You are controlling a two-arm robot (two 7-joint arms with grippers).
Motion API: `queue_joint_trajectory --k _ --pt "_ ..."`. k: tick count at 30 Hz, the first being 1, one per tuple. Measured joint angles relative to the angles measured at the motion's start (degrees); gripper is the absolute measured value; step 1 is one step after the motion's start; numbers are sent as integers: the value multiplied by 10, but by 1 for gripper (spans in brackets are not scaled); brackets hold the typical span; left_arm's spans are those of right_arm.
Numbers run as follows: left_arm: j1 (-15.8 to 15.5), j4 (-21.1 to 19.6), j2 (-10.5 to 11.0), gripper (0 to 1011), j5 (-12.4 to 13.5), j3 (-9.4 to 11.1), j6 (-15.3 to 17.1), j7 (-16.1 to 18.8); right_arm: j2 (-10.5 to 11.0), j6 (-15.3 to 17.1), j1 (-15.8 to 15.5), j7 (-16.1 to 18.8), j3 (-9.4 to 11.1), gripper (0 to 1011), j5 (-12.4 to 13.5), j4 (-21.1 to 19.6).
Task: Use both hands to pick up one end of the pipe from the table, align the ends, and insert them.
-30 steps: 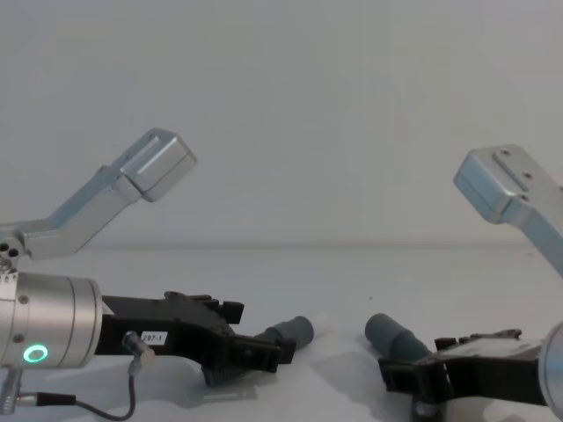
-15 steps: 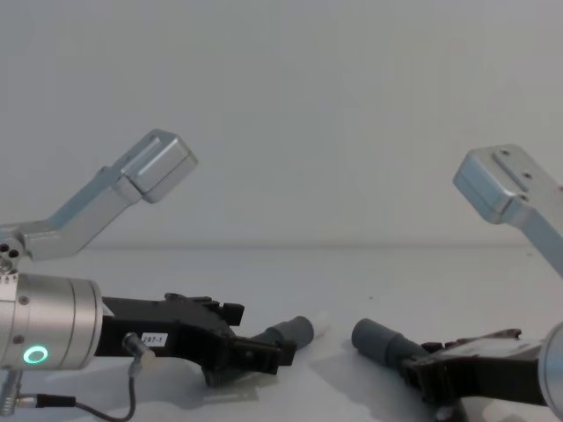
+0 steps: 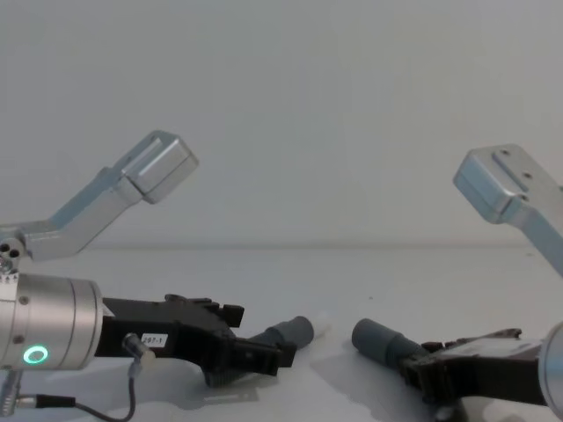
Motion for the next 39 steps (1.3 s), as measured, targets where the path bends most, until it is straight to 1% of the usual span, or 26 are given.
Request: queue_joint_trajectory --k 8,14,23,25,27,31,32,34,37,39 --pt "-6 -1 1 1001 -1 6 18 0 0 0 0 0 0 256 0 0" --pt "-11 -1 0 1001 2 10 36 6 0 0 0 0 0 256 0 0" --pt "-15 0 -1 994 6 13 48 13 0 0 0 0 0 256 0 0" --pt "-15 0 -2 950 6 13 49 13 0 0 0 0 0 256 0 0" --pt "-15 0 -2 927 7 13 50 14 0 0 0 0 0 256 0 0" --pt "-16 0 -2 818 8 14 53 15 0 0 0 0 0 256 0 0" --pt "-17 1 -2 778 8 14 53 15 0 0 0 0 0 256 0 0" --pt "-17 1 -2 741 8 14 54 16 0 0 0 0 0 256 0 0" --pt "-17 1 -2 633 8 14 55 16 0 0 0 0 0 256 0 0" --pt "-17 1 -2 587 9 14 56 17 0 0 0 0 0 256 0 0"
